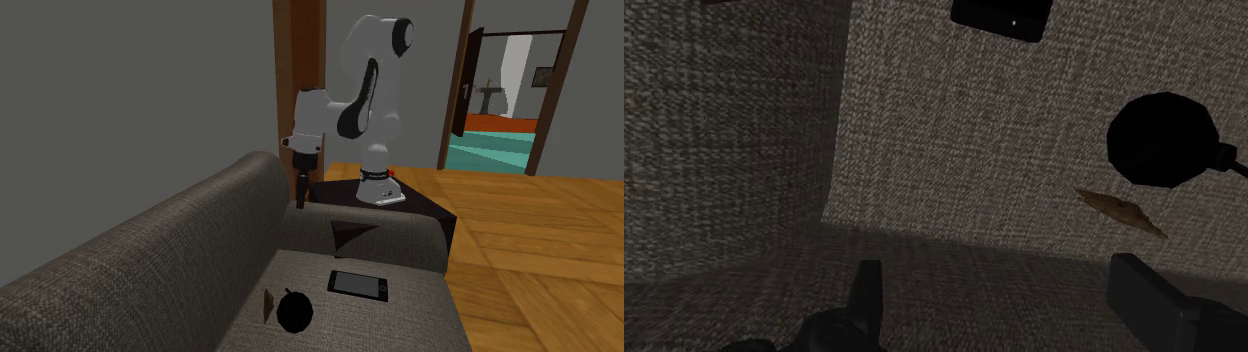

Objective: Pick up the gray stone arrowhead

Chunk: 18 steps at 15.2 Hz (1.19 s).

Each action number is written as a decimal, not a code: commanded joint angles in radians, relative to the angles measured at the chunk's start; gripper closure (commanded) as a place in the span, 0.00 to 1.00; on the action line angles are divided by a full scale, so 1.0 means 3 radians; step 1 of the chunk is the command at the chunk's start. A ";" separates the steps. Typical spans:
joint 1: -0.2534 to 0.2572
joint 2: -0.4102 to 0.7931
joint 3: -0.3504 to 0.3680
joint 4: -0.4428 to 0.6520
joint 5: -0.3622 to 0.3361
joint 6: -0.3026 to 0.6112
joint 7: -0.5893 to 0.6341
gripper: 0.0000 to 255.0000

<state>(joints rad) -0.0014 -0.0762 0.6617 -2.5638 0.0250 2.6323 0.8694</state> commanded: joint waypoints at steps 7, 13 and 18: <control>0.0455 0.1285 -0.0378 0.0854 -0.1893 0.0261 0.1816 0.00; 0.1060 0.2028 -0.0847 0.1662 -0.2460 0.0226 0.2462 0.00; 0.1404 0.2571 -0.1073 0.2359 -0.2624 0.0144 0.2705 0.00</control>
<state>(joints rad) 0.4017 0.6706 0.3471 -1.8952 -0.7591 2.6860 1.6701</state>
